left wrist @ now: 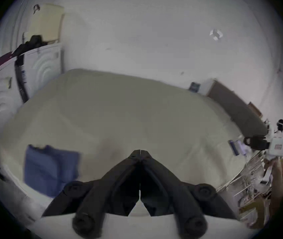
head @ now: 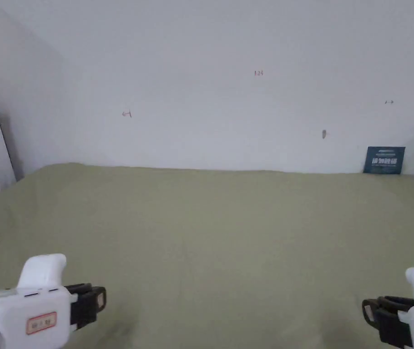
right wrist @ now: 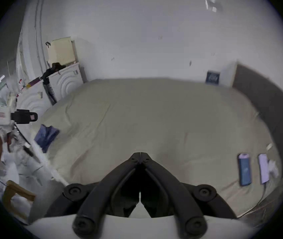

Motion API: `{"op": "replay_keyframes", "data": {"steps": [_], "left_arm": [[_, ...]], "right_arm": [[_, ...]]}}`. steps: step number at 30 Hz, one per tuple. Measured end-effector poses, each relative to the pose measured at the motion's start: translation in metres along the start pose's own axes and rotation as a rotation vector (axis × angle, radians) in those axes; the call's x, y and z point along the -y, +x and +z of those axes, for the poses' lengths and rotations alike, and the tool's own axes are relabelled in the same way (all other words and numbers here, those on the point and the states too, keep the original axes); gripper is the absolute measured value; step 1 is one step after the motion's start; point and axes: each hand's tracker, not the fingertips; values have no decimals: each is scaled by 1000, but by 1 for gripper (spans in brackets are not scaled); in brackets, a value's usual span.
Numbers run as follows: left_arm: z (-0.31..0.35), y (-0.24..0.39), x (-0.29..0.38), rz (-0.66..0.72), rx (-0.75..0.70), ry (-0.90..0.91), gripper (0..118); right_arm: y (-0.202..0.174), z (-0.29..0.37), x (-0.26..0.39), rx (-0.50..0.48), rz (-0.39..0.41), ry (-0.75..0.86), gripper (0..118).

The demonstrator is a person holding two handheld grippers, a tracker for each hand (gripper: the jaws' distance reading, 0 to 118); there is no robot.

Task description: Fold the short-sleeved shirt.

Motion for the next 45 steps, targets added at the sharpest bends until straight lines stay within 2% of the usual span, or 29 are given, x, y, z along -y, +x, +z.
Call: {"op": "replay_keyframes", "data": {"steps": [2,4,6,9,17,18,19,20,21,22,23,24,26,27,31,34,36,40,45], "left_arm": [[-1,41,3,-65,17,105,0],[-2,72,6,-151,-44,209,0],[1,99,10,-147,-46,250,0],[6,117,12,-105,-70,276,0],[22,119,7,-188,-101,368,0],[24,118,5,-188,-106,379,9],[26,117,4,-189,-117,392,30],[28,115,2,-186,-116,404,64],[30,114,-2,-184,-116,409,111],[30,112,-6,-181,-116,408,118],[31,111,-8,-174,-119,406,118],[36,109,-9,-183,-137,461,118],[42,108,-19,-184,-120,448,118],[43,108,-23,-187,-135,449,118],[36,98,-23,-167,-156,453,118],[31,93,-22,-141,-146,442,118],[28,94,-23,-139,-154,436,118],[27,100,-19,-162,-160,425,118],[24,102,-17,-174,-160,415,118]], "right_arm": [[-6,8,-4,61,-7,57,0],[-14,15,-7,136,-16,118,0],[-17,22,-3,217,-6,210,0],[-22,24,4,310,26,266,0],[-22,23,-3,341,8,255,0],[-22,24,-6,344,8,265,0],[-22,24,-8,345,6,275,0],[-22,27,-12,355,5,285,3],[-23,27,-15,366,12,296,24],[-22,28,-17,378,22,307,56],[-22,28,-19,379,27,311,92],[-22,31,-22,380,26,311,118],[-19,34,-17,396,19,305,115],[-21,33,-14,390,37,355,115],[-19,28,1,397,20,354,118],[-20,34,-14,384,9,379,118],[-19,37,-17,427,-16,384,118],[-15,34,-17,429,-24,401,118],[-23,41,-22,451,30,434,118]]}}
